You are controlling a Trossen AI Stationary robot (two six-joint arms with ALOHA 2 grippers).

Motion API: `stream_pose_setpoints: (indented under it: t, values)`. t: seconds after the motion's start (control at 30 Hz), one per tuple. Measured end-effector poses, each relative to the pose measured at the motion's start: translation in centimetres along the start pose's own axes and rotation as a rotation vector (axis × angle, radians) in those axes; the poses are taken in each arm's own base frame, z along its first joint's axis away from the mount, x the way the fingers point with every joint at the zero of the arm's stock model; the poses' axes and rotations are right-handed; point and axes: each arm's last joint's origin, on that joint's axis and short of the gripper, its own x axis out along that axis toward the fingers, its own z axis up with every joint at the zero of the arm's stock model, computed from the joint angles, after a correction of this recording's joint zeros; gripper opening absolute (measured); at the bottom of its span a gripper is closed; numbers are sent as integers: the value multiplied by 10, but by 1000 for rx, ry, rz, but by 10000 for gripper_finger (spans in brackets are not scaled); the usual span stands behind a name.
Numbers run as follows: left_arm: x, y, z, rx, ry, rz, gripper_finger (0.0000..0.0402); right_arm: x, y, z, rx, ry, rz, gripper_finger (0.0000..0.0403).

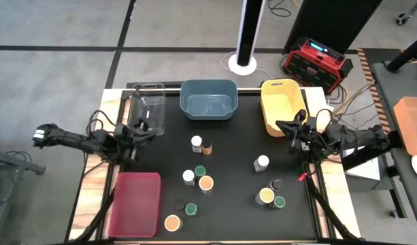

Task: Sort spices by type
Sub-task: Put the top white seasoning bottle into the blue bin

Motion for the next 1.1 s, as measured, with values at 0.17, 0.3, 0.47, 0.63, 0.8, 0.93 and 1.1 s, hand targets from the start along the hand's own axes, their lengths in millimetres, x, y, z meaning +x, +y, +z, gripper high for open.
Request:
stream_pose_setpoints:
  t: [0.17, 0.3, 0.47, 0.63, 0.8, 0.93, 1.1]
  values:
    - [2, 0, -2, 36, 15, 2, 0, 4, 2, -3, 8, 33, -7, 13]
    - [17, -5, 1, 48, 102, -3, 0, 6, 3, -4, 30, 45, -10, 13]
    - [45, -12, 6, 130, 309, 42, 0, 7, 4, -3, 44, 51, -12, 13]
    - [70, -17, 10, 209, 611, 152, 0, 9, 5, -3, 45, 49, -18, 13]
    - [95, -18, 9, 308, 800, 192, 0, 9, 3, -2, 45, 36, -65, 13]
    - [117, -9, 0, 311, 869, 181, 0, 9, 3, -3, 40, 34, -102, 13]
    - [134, 10, -17, 290, 974, 107, 0, 9, 2, -3, 38, 34, -112, 13]
